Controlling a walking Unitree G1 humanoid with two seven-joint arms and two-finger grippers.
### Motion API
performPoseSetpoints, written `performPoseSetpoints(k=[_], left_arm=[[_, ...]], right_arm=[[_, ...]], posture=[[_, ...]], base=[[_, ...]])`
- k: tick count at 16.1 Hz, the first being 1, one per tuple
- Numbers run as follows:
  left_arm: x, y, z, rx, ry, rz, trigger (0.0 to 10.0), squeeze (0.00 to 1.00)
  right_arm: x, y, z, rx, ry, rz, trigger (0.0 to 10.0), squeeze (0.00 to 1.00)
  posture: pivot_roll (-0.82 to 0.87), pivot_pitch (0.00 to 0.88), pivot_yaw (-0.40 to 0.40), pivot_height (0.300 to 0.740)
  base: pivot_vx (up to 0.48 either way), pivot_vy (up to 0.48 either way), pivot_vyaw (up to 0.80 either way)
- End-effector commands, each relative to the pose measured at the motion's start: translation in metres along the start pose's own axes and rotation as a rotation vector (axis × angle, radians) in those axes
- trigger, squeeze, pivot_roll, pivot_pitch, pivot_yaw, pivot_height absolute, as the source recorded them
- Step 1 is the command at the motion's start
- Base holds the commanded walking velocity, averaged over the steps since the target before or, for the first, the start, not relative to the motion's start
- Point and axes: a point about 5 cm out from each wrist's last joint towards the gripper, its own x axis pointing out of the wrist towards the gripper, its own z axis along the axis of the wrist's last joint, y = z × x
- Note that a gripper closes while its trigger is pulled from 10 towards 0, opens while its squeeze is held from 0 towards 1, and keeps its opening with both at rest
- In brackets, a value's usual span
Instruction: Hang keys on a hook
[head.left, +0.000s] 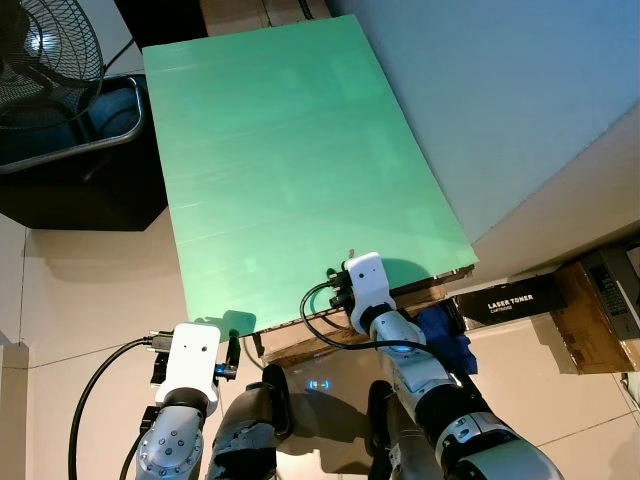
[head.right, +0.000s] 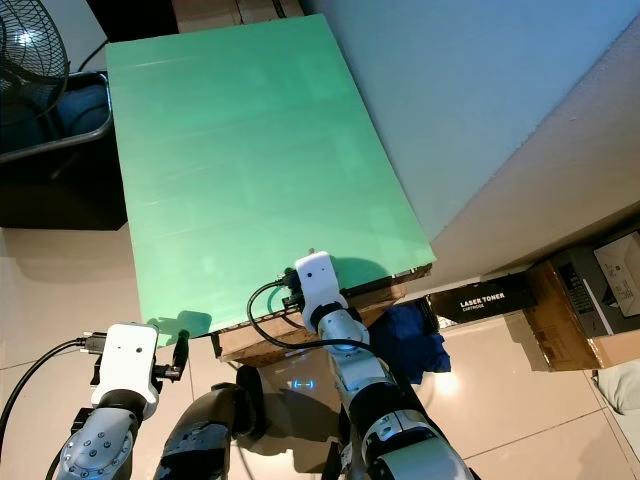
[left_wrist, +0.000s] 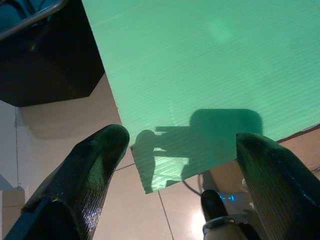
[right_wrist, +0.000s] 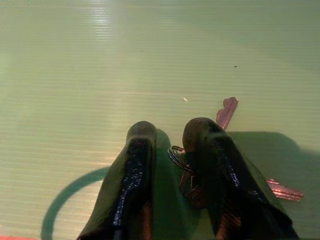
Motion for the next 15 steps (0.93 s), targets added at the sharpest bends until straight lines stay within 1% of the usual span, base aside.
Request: performPoseSetpoints(k=[1,2,3,5,6,8,9,10,12,15], left_arm=[[-0.005,0.002,-0.007,0.015,0.032,0.014,10.0,0.00],[-0.005,0.002,-0.007,0.015,0.032,0.014,10.0,0.00],[-0.005,0.002,-0.007,0.015,0.032,0.015,10.0,0.00],[-0.005,0.002,-0.007,0.016,0.032,0.015,10.0,0.00],[-0.004,0.002,-0.007,0.016,0.033,0.016,10.0,0.00],[-0.004,0.002,-0.007,0.017,0.032,0.018,10.0,0.00],[-0.003,0.003,-0.007,0.018,0.031,0.019,10.0,0.00],[-0.002,0.003,-0.007,0.018,0.031,0.020,10.0,0.00],[0.001,0.001,-0.006,0.017,0.024,0.017,10.0,0.00],[0.006,0.000,-0.004,0.014,0.016,0.017,10.0,0.00]], right_arm=[[-0.007,0.002,-0.020,0.003,0.079,-0.002,0.0,0.00],[-0.007,0.002,-0.018,-0.042,0.075,0.020,0.0,0.00],[-0.007,-0.002,-0.016,-0.084,0.058,-0.013,0.0,0.08],[-0.007,-0.006,-0.014,-0.101,0.042,-0.032,0.0,0.07],[-0.007,-0.008,-0.009,-0.148,0.003,-0.040,0.0,0.04],[-0.006,-0.012,0.003,-0.208,-0.063,-0.067,0.0,0.04],[-0.005,-0.014,0.009,-0.216,-0.096,-0.073,0.0,0.04],[-0.005,-0.014,0.011,-0.222,-0.103,-0.076,0.0,0.04],[-0.005,-0.017,0.026,-0.232,-0.173,-0.096,0.0,0.03],[-0.003,-0.018,0.039,-0.256,-0.226,-0.099,0.0,0.04]], posture=[[-0.06,0.349,0.023,0.740],[-0.06,0.349,0.023,0.740],[-0.06,0.351,0.022,0.740],[-0.06,0.351,0.024,0.740],[-0.06,0.349,0.025,0.740],[-0.06,0.347,0.024,0.740],[-0.07,0.343,0.020,0.740],[-0.07,0.335,0.019,0.740],[-0.08,0.324,0.017,0.740],[-0.09,0.311,0.016,0.740]], base=[[0.000,0.000,0.00],[0.000,0.000,0.00],[0.000,0.000,0.00],[0.000,0.000,0.00],[0.000,0.000,0.00],[0.000,0.000,0.00],[0.000,0.000,0.00],[0.000,0.000,0.00],[0.000,0.000,0.00],[0.000,0.000,0.00]])
